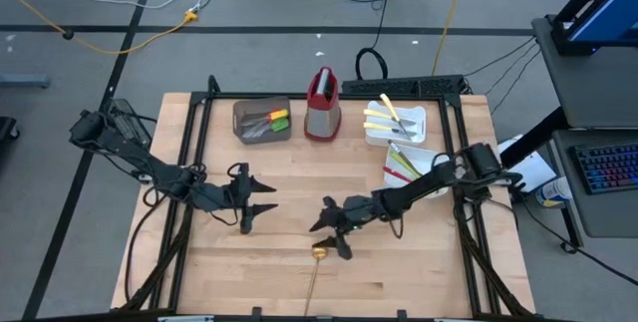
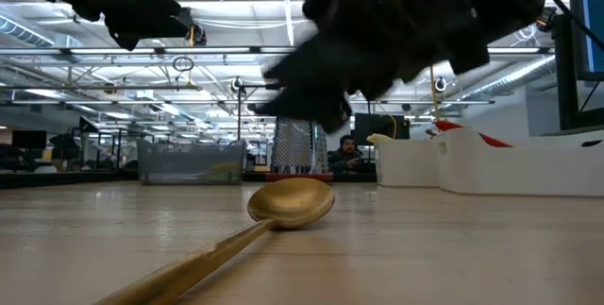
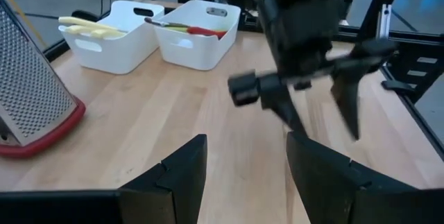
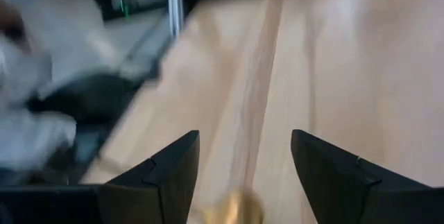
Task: Pick & Place Kitchen Items
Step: Put the gold serving spoon into the bottom white bin
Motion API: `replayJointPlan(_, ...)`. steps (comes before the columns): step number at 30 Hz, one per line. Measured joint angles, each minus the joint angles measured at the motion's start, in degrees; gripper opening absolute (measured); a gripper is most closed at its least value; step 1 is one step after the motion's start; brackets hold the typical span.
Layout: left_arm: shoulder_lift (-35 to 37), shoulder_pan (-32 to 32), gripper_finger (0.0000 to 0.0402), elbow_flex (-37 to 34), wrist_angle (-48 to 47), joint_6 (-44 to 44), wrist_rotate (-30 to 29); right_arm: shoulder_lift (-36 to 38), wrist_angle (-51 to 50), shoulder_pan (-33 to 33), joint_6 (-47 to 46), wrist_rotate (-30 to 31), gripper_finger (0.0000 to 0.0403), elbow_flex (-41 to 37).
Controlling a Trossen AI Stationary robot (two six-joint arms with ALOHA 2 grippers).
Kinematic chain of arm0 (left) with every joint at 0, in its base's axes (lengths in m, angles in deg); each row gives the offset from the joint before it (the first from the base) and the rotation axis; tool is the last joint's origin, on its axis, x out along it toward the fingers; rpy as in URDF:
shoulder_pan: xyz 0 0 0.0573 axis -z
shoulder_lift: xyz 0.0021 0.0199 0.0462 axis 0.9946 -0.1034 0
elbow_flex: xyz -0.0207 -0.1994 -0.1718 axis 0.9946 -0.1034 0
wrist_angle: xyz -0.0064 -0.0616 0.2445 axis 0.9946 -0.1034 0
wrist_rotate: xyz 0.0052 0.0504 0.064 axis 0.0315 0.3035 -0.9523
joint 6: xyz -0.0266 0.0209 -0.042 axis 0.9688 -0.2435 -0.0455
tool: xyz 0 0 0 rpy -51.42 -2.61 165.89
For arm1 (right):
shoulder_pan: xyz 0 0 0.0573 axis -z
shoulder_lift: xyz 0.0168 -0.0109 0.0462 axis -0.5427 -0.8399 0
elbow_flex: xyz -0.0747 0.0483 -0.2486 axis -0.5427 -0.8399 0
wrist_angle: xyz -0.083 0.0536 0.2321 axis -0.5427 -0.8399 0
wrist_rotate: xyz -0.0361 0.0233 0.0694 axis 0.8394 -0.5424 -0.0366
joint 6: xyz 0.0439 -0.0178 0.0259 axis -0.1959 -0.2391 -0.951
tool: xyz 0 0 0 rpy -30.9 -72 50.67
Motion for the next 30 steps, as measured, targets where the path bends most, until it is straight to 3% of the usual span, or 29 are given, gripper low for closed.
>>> replayJointPlan(12,0.0,-0.02,0.0202,0.0,-0.13,-0.13,0.22,-4.45,-16.75,-0.2,-2.04,0.38,0.0223,3.55)
replayJointPlan(18,0.0,-0.04,0.0202,0.0,-0.71,-0.22,0.27,-4.39,-16.26,-0.29,-5.9,-7.26,0.0221,3.57)
replayJointPlan(30,0.0,-0.04,0.0202,0.0,-0.81,-0.24,0.31,-4.39,-16.34,-0.22,-7.03,-5.46,0.0137,3.57)
